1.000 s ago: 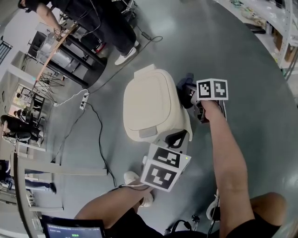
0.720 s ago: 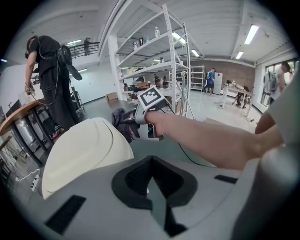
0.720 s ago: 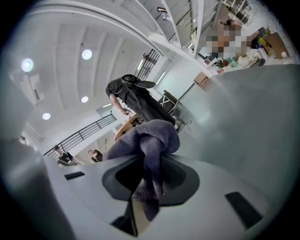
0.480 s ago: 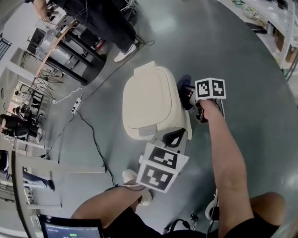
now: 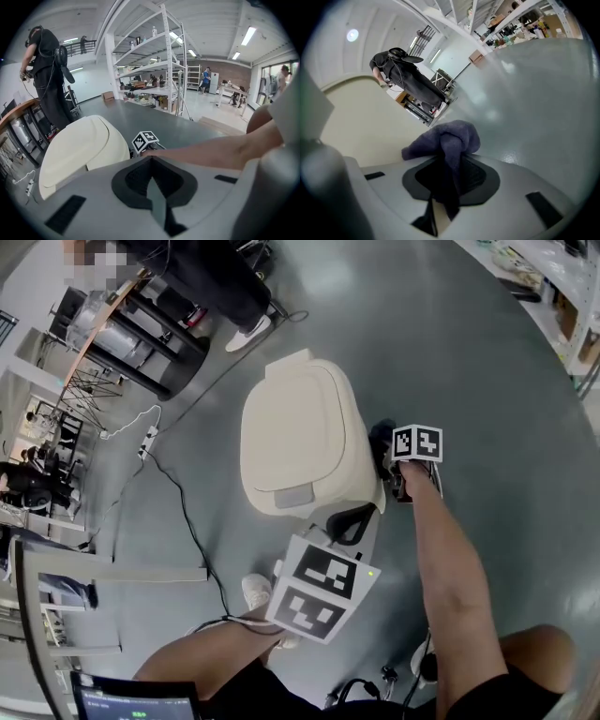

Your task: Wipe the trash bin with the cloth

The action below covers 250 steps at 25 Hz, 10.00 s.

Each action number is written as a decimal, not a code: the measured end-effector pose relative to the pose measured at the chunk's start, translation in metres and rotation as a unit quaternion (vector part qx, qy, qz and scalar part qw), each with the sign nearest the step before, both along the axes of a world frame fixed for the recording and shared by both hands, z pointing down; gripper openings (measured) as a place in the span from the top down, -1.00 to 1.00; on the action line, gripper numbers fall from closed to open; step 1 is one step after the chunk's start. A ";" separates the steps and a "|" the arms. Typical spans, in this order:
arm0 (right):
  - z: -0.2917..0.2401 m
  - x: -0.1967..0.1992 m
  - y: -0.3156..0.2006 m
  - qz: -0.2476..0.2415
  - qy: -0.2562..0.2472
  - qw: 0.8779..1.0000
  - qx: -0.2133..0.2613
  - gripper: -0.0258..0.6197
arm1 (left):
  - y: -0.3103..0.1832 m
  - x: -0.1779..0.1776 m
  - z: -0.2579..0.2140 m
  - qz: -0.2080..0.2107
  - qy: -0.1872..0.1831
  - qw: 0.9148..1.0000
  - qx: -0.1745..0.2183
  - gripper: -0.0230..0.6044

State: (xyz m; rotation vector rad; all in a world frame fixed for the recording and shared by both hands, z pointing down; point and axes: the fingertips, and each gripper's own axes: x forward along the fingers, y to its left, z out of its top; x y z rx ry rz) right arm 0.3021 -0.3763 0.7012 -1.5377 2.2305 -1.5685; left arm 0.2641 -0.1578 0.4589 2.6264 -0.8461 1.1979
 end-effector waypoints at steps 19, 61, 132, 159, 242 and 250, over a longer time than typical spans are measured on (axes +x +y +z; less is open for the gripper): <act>-0.107 0.030 0.070 0.075 0.070 0.988 0.117 0.67 | -0.031 -0.047 -0.073 -0.060 0.075 0.995 0.034 0.94; -0.406 -0.180 0.172 -0.031 0.303 0.907 0.290 0.67 | -0.108 -0.276 -0.148 -0.118 0.207 0.966 0.101 0.94; -0.032 -0.304 0.108 0.020 0.403 0.915 0.021 0.67 | -0.154 -0.376 -0.046 -0.061 0.119 0.986 0.103 0.94; -0.138 -0.291 0.048 0.142 0.413 0.896 0.076 0.67 | -0.157 -0.385 -0.063 -0.070 0.142 0.981 0.115 0.94; -0.416 -0.273 0.212 -0.141 0.444 0.816 0.343 0.66 | -0.132 -0.321 -0.142 -0.130 0.194 0.967 0.106 0.94; -0.466 -0.162 0.235 -0.019 0.428 0.830 0.357 0.67 | -0.046 -0.261 -0.214 -0.120 0.237 0.946 0.186 0.94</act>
